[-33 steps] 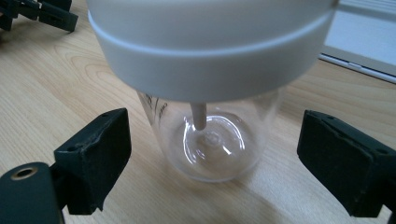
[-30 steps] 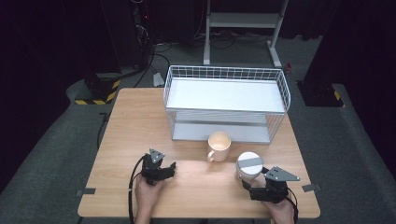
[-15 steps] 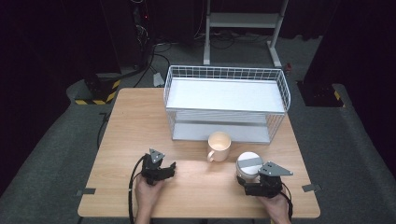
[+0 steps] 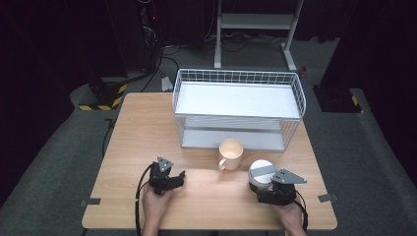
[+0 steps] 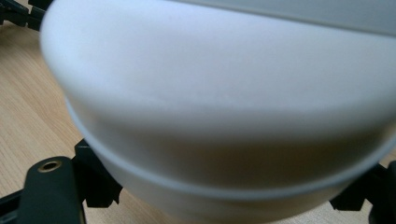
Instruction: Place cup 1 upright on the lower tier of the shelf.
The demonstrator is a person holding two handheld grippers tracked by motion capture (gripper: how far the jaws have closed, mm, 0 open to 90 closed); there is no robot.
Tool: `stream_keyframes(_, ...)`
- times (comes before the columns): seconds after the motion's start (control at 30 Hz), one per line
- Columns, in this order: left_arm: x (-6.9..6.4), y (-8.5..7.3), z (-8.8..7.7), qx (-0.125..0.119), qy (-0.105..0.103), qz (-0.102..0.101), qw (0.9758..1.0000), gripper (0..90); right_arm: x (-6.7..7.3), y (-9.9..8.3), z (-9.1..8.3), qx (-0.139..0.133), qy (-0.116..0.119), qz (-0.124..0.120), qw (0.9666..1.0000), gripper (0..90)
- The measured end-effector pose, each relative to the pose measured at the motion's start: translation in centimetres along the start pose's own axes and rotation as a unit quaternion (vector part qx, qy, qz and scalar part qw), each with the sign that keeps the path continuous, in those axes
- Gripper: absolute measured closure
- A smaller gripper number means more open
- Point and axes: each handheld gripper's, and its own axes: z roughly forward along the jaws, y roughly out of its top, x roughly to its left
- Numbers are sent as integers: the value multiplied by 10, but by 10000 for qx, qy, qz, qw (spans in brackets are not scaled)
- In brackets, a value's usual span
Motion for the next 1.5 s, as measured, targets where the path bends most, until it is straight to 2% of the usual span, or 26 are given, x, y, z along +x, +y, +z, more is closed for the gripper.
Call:
stream_keyframes(0.73, 0, 0, 0, 2, 16, -23, 10000, 234, -3, -1, 1, -79, 0, -62, 9999, 185)
stream_keyframes(1.0, 0, 0, 0, 2, 17, -24, 10000, 234, -8, -1, 1, -108, 8, 77, 9999, 186)
stream_keyframes(1.23, 0, 0, 0, 0, 22, -29, 10000, 235, -11, 1, 2, -81, -38, -7, 10000, 186)
stream_keyframes(1.5, 0, 0, 0, -10, 24, -42, 10000, 235, -16, 2, 2, -97, -64, 81, 9999, 187)
